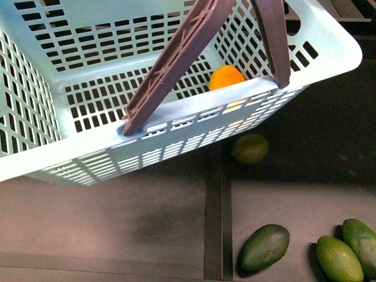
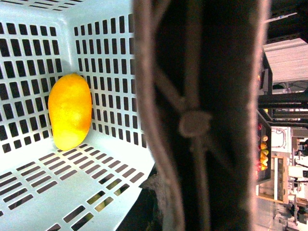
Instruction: Pick mango and avocado into basket
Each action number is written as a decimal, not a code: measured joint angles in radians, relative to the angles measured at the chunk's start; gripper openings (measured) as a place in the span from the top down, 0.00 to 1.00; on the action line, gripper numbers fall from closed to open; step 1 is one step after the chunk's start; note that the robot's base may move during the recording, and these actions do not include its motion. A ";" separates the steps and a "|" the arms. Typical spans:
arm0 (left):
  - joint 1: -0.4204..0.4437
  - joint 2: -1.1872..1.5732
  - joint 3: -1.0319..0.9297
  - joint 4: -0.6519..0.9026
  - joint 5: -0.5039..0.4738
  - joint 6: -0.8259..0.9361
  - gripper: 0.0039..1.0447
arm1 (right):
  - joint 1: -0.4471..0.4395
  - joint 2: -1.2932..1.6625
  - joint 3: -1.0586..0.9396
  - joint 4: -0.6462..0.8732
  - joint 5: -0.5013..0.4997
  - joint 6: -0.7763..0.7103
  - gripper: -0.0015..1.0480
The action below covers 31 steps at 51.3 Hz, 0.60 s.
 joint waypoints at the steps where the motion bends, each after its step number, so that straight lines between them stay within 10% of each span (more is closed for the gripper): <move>1: 0.000 0.000 0.000 0.000 0.000 0.000 0.97 | 0.000 -0.011 0.000 -0.011 0.000 0.000 0.98; 31: 0.000 0.000 0.000 0.000 -0.002 0.000 0.97 | 0.000 -0.307 0.000 -0.313 0.001 0.000 0.94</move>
